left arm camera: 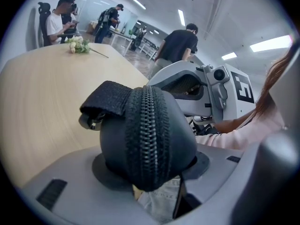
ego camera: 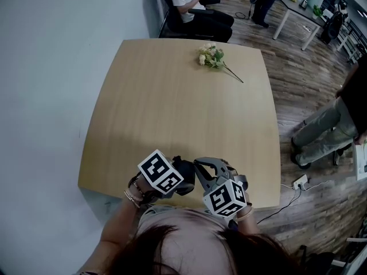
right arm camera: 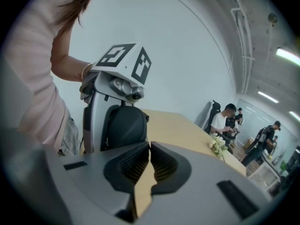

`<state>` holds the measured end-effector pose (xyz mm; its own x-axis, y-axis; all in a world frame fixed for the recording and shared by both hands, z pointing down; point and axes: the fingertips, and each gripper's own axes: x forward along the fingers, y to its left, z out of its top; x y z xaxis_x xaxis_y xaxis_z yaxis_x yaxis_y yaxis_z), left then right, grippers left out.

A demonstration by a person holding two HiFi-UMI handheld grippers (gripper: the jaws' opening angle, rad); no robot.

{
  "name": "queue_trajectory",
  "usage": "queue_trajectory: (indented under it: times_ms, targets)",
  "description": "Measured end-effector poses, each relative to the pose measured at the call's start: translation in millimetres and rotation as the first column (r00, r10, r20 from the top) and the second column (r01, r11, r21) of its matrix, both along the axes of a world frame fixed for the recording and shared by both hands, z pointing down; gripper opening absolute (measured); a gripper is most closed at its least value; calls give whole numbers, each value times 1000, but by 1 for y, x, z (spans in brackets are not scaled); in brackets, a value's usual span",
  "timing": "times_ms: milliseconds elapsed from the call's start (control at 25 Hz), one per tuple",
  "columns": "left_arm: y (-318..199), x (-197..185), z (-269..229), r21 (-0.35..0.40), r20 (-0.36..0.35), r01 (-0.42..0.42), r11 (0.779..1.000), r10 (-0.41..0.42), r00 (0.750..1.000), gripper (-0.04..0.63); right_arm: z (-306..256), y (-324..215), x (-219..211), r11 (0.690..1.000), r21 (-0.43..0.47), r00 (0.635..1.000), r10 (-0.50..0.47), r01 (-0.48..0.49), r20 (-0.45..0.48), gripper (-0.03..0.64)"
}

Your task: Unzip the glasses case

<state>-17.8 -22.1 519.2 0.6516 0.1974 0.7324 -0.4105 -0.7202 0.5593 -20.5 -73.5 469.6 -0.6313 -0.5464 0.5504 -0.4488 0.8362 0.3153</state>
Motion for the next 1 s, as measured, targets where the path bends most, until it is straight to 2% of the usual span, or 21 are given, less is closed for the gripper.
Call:
queue_trajectory:
  times_ms: [560, 1000]
  targets:
    - [8, -3, 8, -17, 37, -69, 997, 70, 997, 232, 1, 4, -2, 999, 13, 998, -44, 45, -43, 17]
    - [14, -3, 17, -18, 93, -146, 989, 147, 985, 232, 3, 7, -1, 997, 17, 994, -75, 77, -81, 17]
